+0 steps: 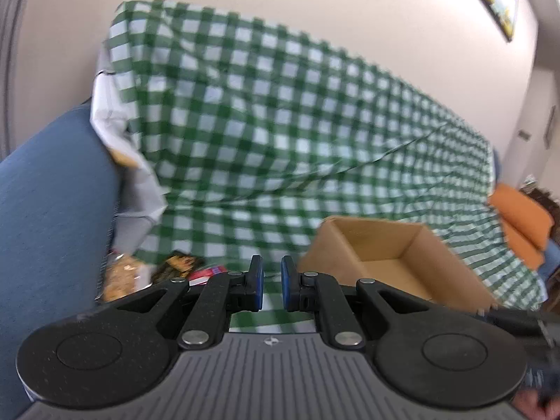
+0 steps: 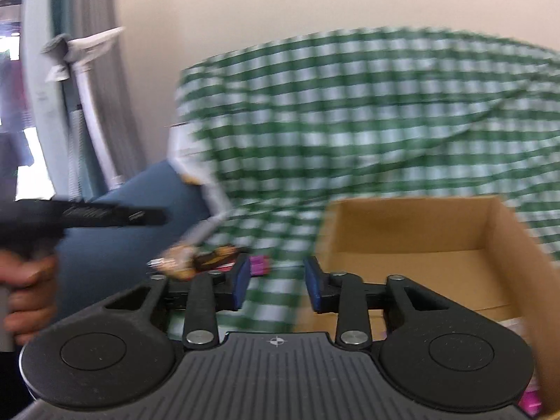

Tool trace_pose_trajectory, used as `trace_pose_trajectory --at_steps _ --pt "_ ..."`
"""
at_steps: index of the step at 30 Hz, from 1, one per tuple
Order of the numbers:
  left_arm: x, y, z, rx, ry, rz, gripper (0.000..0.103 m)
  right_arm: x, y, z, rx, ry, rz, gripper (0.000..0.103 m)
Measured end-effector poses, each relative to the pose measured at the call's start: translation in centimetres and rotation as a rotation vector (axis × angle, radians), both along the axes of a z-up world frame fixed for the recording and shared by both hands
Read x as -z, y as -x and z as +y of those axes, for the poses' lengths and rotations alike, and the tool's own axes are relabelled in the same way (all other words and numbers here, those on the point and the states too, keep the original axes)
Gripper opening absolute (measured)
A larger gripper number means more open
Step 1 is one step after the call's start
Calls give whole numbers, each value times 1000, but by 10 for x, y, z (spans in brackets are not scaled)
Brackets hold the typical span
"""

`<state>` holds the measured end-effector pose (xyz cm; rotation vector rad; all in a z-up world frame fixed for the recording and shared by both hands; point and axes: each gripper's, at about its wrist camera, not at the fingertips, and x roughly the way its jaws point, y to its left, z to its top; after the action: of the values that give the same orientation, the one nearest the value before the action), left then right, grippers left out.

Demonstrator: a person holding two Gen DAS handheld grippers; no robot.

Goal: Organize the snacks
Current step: 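Move both open tools back toward the remaining snacks, then grasp the red-wrapped snack with the right tool while the left tool grasps the yellow pack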

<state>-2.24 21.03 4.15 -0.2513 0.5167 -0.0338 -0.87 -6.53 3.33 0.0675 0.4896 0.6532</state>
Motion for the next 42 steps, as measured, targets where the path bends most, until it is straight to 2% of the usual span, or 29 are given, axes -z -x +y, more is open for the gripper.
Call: trace_pose_trajectory --at_steps 3,7,12,14,15,16,18,19,20,22,24,25,26,27,29,34,38,39,40,41,42 --pt "4 -7 1 -27 -20 42 11 8 6 35 -97 -13 68 28" --pt "15 -17 9 -61 -2 113 11 39 9 80 -236 58 179 29" --pt "36 -33 25 -115 8 222 11 73 1 114 -257 133 278 30" --pt "43 -39 28 -121 -5 264 13 86 -2 123 -257 157 320 40" --pt "48 -42 28 -121 -13 285 15 93 -3 126 -261 168 341 40" --pt "53 -46 28 -120 -26 309 21 99 -3 129 -256 182 359 40" --pt "63 -54 24 -125 -69 360 43 108 -5 133 -256 182 407 41" --pt "69 -58 21 -126 -100 389 62 112 -7 134 -262 182 424 46" --pt "73 -62 17 -118 -129 406 69 115 -6 138 -265 196 430 53" --pt "81 -69 9 -85 -195 423 70 121 -2 145 -253 269 416 55" --pt "90 -75 4 -58 -249 439 72 126 0 149 -254 317 400 53" --pt "94 -78 2 -47 -273 445 72 126 2 149 -257 326 390 47" --pt "97 -81 0 -42 -291 447 72 125 2 148 -257 339 374 31" --pt "100 -82 -1 -39 -307 448 73 125 2 147 -262 353 363 24" --pt "105 -88 -2 -41 -328 461 80 122 1 143 -259 352 360 19" --pt "113 -102 -5 -35 -366 468 80 110 -7 128 -187 346 293 17" --pt "118 -104 -11 -10 -407 486 78 113 -15 121 -155 347 316 9" --pt "119 -104 -12 -4 -415 491 74 114 -16 120 -151 351 322 9" --pt "120 -103 -12 3 -418 498 62 115 -17 120 -149 352 329 9" --pt "120 -103 -12 6 -419 505 43 117 -18 119 -148 349 336 9" --pt "120 -102 -11 6 -419 513 33 119 -18 121 -150 347 342 10"
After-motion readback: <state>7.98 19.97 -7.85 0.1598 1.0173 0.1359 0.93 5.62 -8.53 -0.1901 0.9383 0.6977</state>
